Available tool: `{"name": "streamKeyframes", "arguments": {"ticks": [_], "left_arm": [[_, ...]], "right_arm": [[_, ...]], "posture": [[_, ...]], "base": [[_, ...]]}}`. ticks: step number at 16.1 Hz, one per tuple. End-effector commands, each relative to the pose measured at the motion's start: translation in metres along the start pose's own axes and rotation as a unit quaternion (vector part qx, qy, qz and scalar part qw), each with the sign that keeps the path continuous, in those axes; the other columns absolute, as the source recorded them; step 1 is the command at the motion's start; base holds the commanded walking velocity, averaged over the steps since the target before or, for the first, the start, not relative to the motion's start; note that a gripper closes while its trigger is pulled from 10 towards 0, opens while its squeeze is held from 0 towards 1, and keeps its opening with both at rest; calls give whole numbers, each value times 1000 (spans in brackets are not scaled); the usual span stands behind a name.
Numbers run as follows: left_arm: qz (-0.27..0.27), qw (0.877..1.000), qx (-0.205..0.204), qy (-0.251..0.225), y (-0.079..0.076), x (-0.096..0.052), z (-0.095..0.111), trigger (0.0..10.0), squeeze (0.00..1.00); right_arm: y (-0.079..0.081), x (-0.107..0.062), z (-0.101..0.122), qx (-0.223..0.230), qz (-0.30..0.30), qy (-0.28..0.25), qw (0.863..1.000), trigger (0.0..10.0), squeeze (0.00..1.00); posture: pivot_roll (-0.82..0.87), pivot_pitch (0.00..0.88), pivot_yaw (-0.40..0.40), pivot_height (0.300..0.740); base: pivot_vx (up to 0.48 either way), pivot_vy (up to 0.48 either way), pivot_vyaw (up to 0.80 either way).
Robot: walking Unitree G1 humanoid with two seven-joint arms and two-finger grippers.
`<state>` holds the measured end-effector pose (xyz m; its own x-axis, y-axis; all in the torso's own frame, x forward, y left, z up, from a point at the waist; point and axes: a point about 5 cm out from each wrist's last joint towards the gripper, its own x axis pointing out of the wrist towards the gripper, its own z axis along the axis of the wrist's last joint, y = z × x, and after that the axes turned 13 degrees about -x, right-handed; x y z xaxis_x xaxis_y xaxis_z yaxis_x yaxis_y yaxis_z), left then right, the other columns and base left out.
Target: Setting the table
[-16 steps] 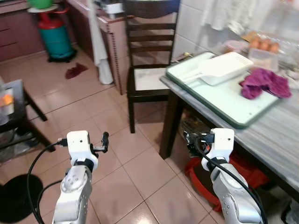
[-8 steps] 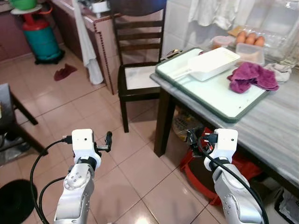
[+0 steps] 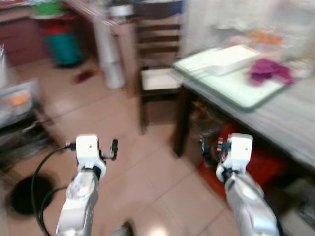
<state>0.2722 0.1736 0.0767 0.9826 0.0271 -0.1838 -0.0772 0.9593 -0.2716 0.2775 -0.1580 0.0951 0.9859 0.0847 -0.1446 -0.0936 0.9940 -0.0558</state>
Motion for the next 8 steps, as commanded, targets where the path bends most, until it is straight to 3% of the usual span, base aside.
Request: {"name": "streamKeyframes", "arguments": {"ticks": [1,8], "left_arm": [[1,1000,6,2,1,1,1,10000,0],[-2,1000,13,8,2,3,2,10000,0]], "right_arm": [[-1,-2,-4,13,-4,5,1000,10000,0],[-5,-1,-1,18,-20,-2,1000,10000,0]], "posture": [[-108,86,40,740],[-110,82,49,740]], "base": [[-368,0,0],[-366,0,0]]}}
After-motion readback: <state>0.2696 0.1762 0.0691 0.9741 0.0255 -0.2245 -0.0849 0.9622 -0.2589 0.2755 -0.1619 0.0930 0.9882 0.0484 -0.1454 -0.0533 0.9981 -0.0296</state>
